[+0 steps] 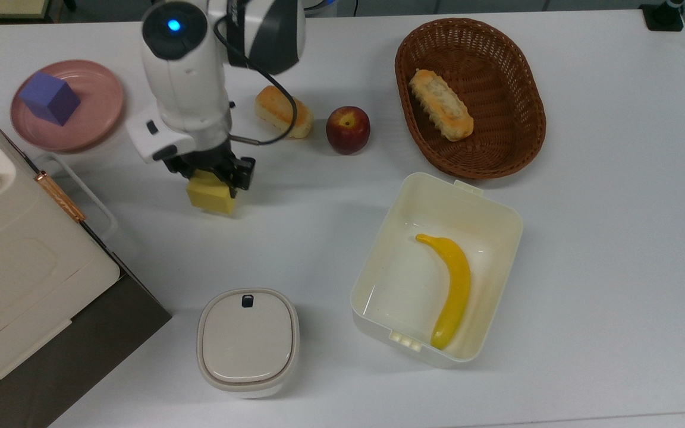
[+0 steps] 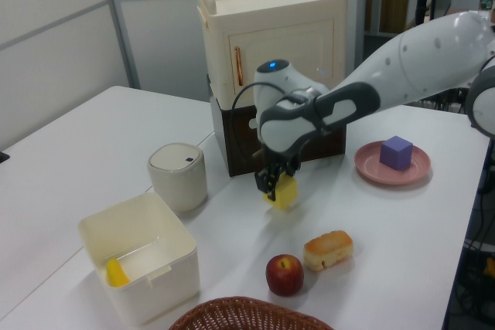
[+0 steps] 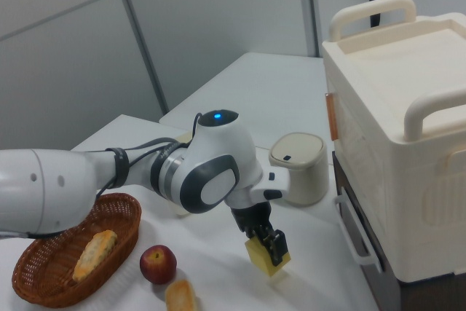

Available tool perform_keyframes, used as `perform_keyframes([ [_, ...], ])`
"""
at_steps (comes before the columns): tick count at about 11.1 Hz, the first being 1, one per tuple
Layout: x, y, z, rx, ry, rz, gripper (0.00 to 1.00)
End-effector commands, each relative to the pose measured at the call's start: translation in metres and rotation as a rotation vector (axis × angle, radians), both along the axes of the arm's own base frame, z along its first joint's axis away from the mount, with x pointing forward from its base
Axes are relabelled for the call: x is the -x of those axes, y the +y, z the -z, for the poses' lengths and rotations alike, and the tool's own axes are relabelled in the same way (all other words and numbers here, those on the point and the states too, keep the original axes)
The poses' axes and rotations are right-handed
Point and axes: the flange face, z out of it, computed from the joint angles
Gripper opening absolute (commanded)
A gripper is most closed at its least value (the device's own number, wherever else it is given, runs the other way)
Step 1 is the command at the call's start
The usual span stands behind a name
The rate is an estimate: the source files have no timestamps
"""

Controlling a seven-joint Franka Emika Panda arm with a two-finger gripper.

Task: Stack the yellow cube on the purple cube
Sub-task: 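Lift the yellow cube and carry it over the purple cube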

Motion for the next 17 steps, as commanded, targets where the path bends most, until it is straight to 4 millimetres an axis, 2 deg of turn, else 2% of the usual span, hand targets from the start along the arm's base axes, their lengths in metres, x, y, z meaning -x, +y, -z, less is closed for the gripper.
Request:
perform_keyframes([
  [1,0.027,-0.030,-0.045,0.006,0.026,-0.057,0.32],
  [4,0.050,-0.083,-0.075,0.011,0.027,-0.102,0.32],
  [6,0.066,-0.118,-0.084,0.012,0.038,-0.141,0.32],
  [10,0.113,-0.190,-0.094,0.017,0.054,-0.241,0.33],
  [16,0.167,-0.270,-0.091,0.015,0.081,-0.149,0.33],
  [17,0.172,-0.279,-0.089,0.015,0.086,-0.145,0.34],
])
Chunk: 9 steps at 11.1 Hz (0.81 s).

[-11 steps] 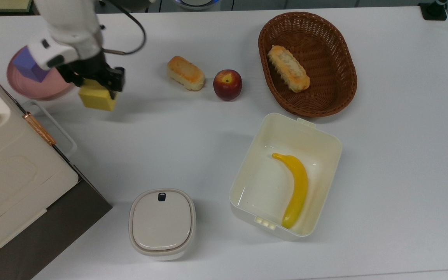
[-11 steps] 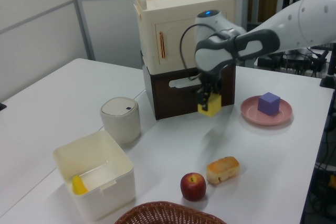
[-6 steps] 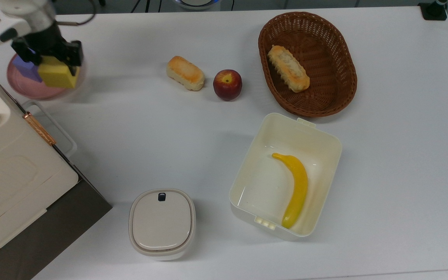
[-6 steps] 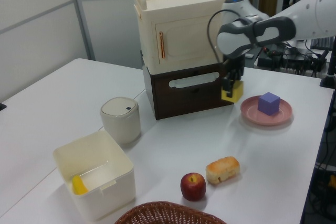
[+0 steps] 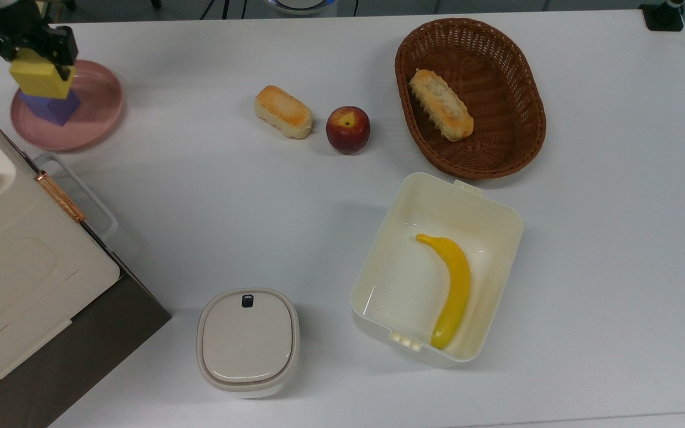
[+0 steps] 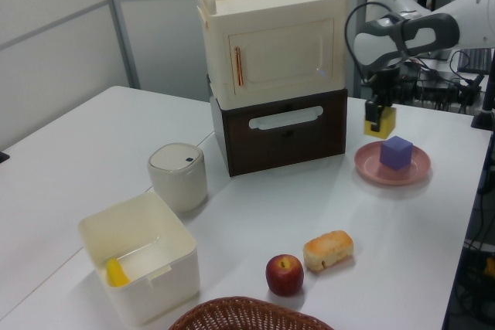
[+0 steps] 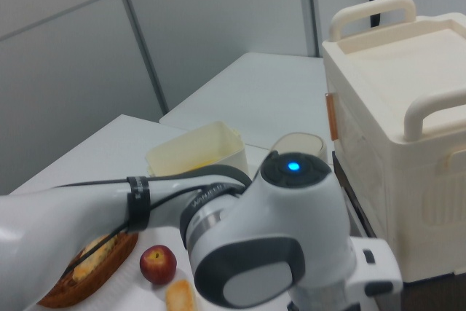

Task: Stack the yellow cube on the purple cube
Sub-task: 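Lower the yellow cube onto the purple cube and open the gripper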

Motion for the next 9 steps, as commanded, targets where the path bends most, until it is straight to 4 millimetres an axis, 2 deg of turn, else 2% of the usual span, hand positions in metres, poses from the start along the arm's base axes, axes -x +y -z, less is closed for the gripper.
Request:
perform_keyframes([
  [1,0.029,-0.023,0.002,0.000,0.027,0.015,0.35],
  [2,0.035,-0.031,0.006,-0.002,0.035,0.030,0.35],
  [7,0.034,-0.039,0.018,-0.001,0.039,0.041,0.43],
  [9,0.032,-0.042,0.016,0.009,0.017,0.048,0.43],
])
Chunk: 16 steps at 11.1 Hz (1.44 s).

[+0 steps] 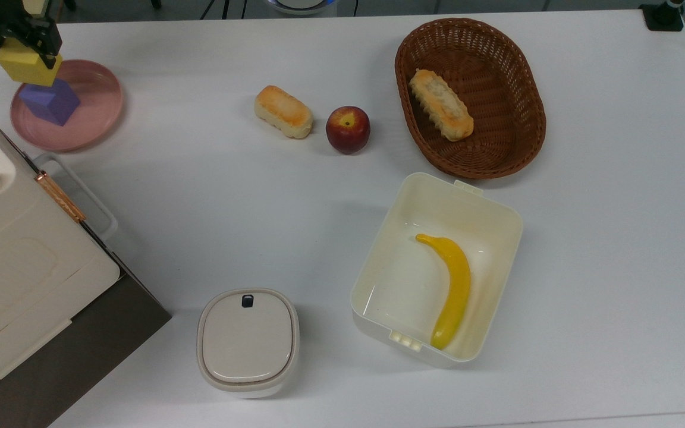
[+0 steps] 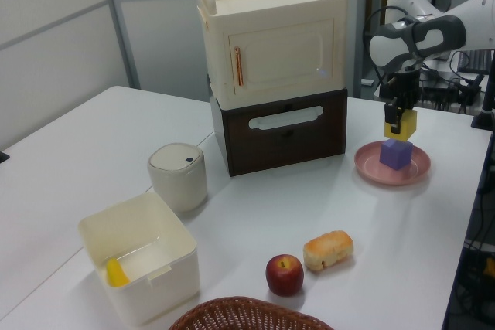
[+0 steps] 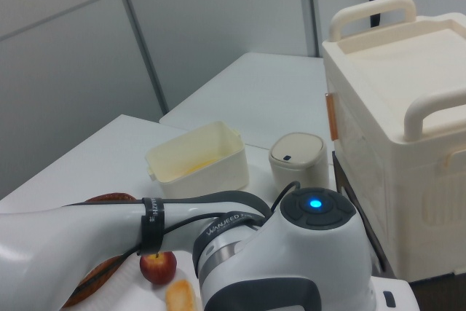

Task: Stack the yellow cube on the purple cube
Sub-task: 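Lower the yellow cube onto the purple cube and open the gripper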

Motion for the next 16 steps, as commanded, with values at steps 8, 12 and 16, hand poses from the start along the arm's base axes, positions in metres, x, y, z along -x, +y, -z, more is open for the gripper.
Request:
perform_keyframes([
  [8,-0.006,-0.006,0.006,0.035,-0.050,-0.004,1.00],
  [12,-0.010,-0.002,0.009,0.030,-0.044,-0.009,1.00],
  [16,-0.015,0.010,-0.016,0.034,-0.065,0.006,1.00],
])
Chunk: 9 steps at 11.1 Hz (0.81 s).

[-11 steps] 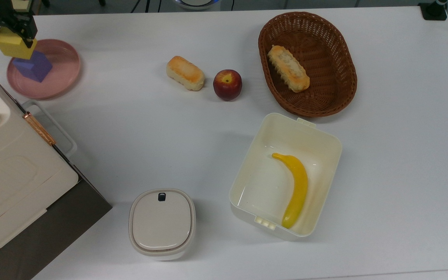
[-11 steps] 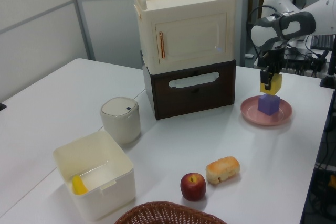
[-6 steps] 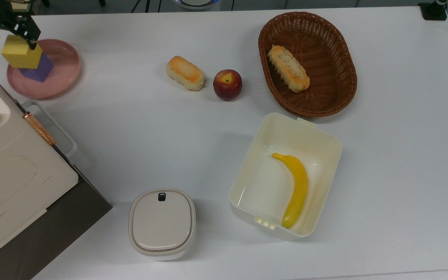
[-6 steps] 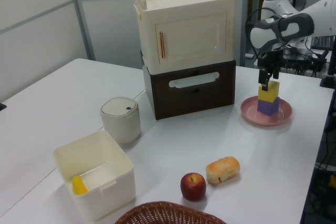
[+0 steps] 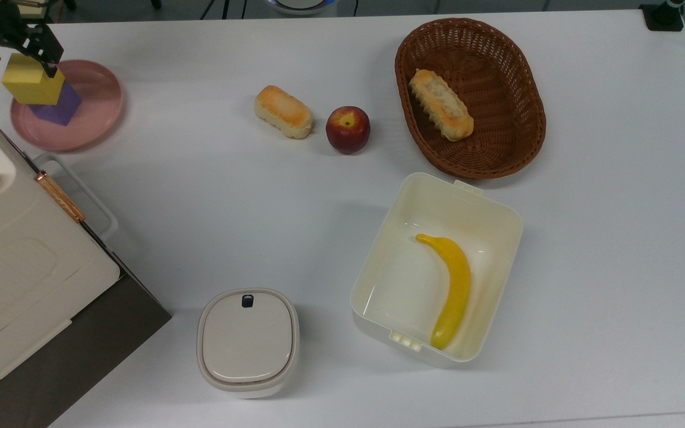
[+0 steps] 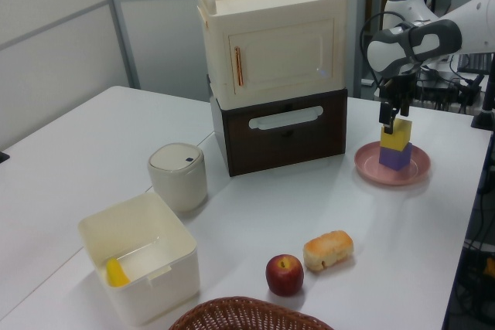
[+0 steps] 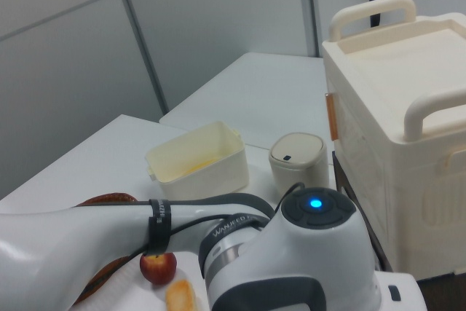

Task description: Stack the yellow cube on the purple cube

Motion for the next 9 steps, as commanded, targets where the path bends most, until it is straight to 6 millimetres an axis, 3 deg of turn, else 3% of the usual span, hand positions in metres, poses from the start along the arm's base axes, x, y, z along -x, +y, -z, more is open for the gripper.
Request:
perform_keyframes([
  [1,-0.019,0.033,-0.031,0.004,-0.045,0.018,1.00],
  [3,-0.042,0.079,-0.053,0.002,-0.068,0.045,1.00],
  [5,-0.062,0.140,-0.074,-0.012,-0.069,0.045,1.00],
  [9,-0.092,0.281,-0.127,-0.032,-0.064,0.021,1.00],
])
